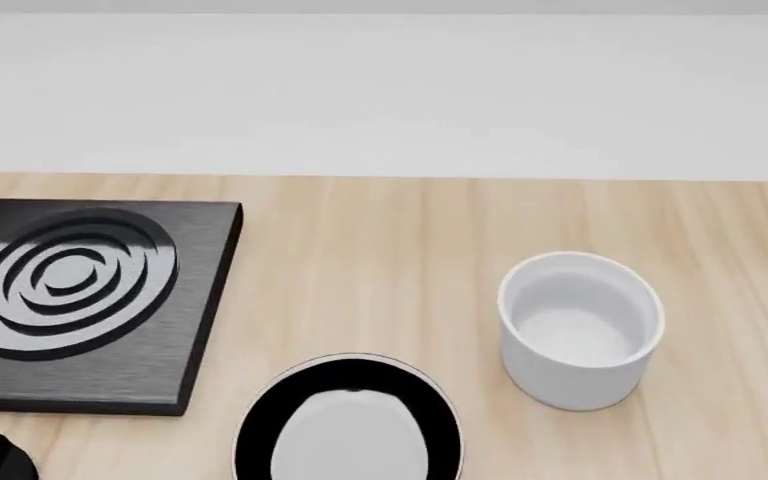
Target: Put the frying pan on the cabinet shelf.
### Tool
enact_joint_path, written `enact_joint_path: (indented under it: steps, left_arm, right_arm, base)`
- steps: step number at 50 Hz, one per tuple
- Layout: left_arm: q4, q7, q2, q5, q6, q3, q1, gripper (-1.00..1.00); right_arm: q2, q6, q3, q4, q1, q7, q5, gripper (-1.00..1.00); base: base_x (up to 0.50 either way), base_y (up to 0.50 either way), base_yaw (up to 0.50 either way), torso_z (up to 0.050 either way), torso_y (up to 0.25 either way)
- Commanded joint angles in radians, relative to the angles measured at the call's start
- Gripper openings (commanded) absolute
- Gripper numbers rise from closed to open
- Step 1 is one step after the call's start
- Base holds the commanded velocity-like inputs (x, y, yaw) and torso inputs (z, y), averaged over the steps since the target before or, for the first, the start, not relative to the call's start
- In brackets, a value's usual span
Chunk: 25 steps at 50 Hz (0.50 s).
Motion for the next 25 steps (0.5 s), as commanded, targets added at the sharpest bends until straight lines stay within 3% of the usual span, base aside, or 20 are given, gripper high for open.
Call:
enact_joint_path:
  steps: [1, 25]
  left_arm:
    - [0.069, 0.008, -0.026, -0.003, -0.150, 0.035, -0.005, 1.00]
    - [-0.100, 0.006, -0.002, -0.012, -0.079, 0.111, 0.029, 1.00]
  right_arm:
    - [0.009, 0.011, 0.002, -0.005, 0.004, 0.007, 0.011, 1.00]
    - [0.027, 0.000, -0.020, 0.014, 0.011, 0.028, 0.023, 1.00]
  base:
    - [0.00, 0.00, 0.00, 0.000, 0.000]
    - [0.00, 0.00, 0.00, 0.000, 0.000]
